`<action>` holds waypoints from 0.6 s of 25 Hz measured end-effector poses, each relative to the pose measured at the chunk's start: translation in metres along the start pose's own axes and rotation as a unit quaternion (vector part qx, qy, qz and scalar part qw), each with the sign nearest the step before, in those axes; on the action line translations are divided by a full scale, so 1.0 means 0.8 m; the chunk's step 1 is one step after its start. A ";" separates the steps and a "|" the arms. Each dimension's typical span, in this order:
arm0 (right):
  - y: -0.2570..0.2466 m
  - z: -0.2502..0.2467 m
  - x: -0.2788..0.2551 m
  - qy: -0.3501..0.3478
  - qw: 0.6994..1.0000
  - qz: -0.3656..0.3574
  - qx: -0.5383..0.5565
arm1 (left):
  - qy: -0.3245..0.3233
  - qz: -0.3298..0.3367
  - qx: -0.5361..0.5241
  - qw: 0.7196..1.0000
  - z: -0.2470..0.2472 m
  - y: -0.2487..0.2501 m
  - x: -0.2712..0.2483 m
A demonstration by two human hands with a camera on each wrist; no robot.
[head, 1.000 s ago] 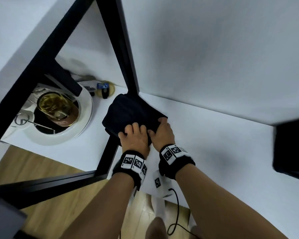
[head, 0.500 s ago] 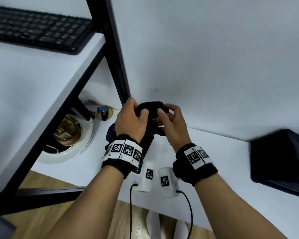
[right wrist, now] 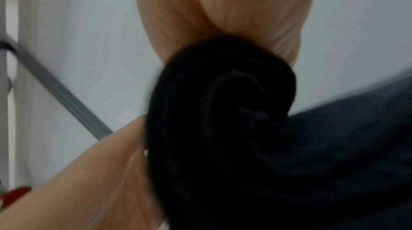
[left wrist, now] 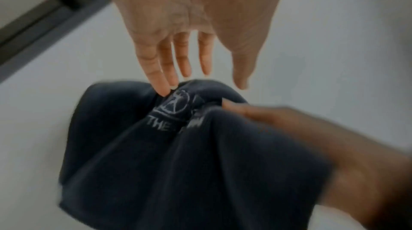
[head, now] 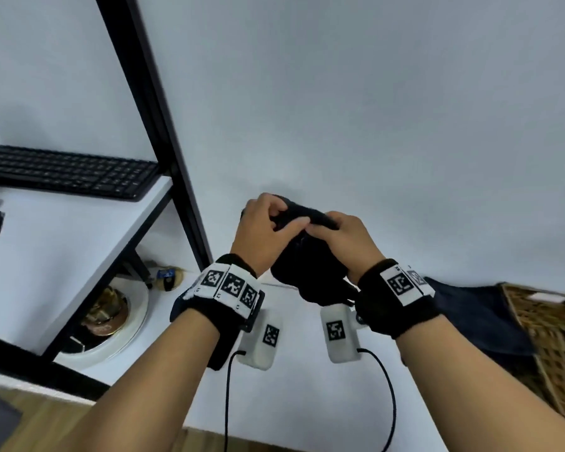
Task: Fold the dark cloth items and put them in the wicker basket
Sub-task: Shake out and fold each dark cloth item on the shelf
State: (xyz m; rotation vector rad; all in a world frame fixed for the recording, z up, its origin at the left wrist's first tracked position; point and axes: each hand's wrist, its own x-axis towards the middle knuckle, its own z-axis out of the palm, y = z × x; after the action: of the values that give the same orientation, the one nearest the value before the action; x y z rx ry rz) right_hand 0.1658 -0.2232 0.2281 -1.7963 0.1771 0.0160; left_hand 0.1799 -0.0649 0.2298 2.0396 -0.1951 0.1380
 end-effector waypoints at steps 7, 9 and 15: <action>-0.040 -0.049 -0.012 0.013 0.997 0.070 0.041 | -0.190 0.084 0.131 0.969 0.012 0.037 -0.046; -0.046 -0.058 -0.018 0.026 0.996 0.068 0.051 | -0.210 0.108 0.166 0.957 0.014 0.037 -0.054; -0.059 -0.094 -0.026 0.029 0.995 0.075 0.057 | -0.187 0.053 0.014 0.981 -0.004 0.043 -0.038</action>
State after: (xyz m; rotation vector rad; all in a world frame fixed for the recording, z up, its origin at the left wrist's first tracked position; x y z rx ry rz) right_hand 0.1451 -0.2832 0.2937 -1.6670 0.3475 0.0585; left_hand 0.1431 -0.0752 0.2560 2.0703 -0.5386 -0.1807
